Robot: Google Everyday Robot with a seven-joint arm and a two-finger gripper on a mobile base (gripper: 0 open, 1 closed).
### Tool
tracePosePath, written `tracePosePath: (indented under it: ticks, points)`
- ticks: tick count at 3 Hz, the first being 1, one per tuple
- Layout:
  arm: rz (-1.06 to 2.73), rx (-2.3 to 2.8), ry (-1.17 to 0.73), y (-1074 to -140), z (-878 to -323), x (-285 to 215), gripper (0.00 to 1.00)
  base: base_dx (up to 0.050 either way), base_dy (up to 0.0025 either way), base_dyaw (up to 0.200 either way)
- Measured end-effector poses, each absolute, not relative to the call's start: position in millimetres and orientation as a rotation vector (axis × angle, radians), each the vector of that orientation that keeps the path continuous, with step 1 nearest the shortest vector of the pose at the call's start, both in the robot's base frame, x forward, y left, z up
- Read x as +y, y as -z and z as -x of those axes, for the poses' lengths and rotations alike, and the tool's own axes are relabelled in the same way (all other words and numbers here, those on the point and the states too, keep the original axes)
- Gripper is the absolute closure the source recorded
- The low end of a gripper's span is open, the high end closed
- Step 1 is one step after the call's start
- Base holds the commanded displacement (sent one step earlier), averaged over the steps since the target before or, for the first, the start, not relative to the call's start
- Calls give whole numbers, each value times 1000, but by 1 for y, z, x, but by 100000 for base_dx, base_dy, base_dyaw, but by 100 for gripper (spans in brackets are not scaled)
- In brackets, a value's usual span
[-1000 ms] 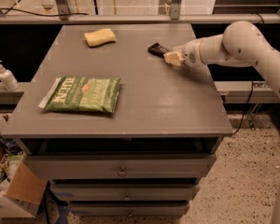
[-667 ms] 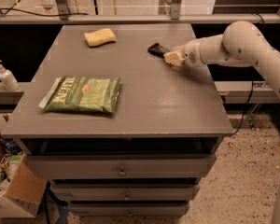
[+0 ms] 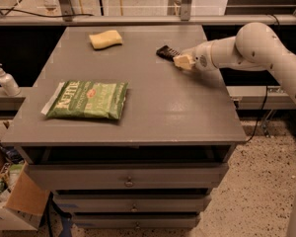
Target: Pick rxbar chocolate
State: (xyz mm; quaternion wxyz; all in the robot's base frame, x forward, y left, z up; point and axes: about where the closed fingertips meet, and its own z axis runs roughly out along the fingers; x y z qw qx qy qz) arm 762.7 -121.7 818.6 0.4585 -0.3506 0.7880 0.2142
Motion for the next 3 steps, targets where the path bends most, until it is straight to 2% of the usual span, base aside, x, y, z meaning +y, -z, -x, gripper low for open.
tracePosePath:
  ticks: [3]
  points:
    - [864,1941,-528,-819,-763,-122,100,0,0,0]
